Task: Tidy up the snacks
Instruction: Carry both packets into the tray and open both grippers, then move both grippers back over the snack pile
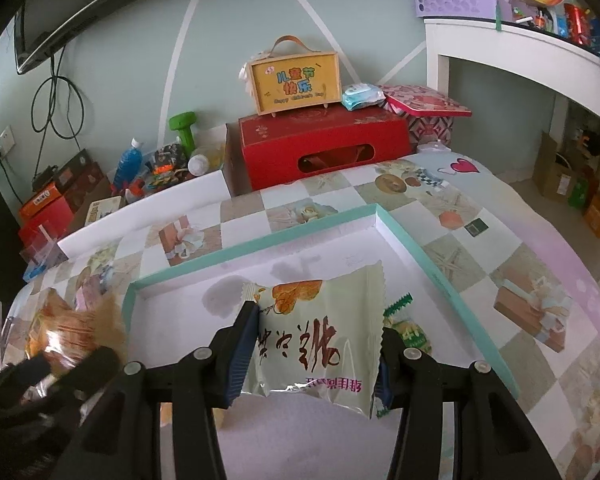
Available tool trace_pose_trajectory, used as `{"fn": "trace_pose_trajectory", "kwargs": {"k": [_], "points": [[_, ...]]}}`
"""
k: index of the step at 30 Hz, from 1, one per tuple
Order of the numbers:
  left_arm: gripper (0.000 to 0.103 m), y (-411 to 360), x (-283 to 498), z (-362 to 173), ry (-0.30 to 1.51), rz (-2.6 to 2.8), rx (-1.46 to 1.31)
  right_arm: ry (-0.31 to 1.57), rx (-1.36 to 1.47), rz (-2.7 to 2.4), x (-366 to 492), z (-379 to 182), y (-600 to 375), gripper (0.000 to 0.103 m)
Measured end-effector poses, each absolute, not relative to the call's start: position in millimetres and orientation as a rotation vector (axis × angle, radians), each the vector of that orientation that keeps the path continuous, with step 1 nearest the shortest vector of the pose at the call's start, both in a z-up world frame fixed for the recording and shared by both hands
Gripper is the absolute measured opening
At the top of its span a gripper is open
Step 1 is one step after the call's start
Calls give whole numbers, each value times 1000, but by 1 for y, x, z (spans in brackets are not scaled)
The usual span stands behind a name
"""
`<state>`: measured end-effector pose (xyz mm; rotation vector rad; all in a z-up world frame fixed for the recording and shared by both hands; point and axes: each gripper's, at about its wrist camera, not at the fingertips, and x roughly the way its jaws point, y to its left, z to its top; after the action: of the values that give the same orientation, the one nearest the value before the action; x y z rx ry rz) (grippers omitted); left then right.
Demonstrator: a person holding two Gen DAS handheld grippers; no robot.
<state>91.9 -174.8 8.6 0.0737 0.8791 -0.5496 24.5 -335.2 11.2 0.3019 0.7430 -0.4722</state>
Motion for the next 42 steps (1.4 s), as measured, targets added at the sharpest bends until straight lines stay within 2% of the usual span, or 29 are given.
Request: {"fn": "trace_pose_trajectory", "kwargs": {"k": [11,22,23,25,27,30,32,34,35,42], "points": [[78,-200,102,0,848,-566,124,774,353,-477,25,-6,-350,52],[80,-187,103,4,886,-533,103,796,356,-470,25,-8,-350,55],[80,-186,103,5,889,-528,105,803,352,-463,25,-8,-349,56],[84,-182,103,5,896,-507,110,804,343,-456,26,-8,-347,74],[94,-176,103,6,893,-470,114,806,331,-459,26,-8,-345,77],[95,-166,105,6,895,-423,103,810,324,-459,26,-7,-343,78],[95,-156,106,5,902,-394,83,816,324,-459,26,-7,-343,83],[98,-147,107,5,905,-367,66,814,319,-459,26,-6,-341,98],[100,-142,107,5,906,-352,59,810,313,-459,26,-5,-340,103],[103,-108,105,12,866,-255,36,765,253,-423,28,4,-321,103]]}}
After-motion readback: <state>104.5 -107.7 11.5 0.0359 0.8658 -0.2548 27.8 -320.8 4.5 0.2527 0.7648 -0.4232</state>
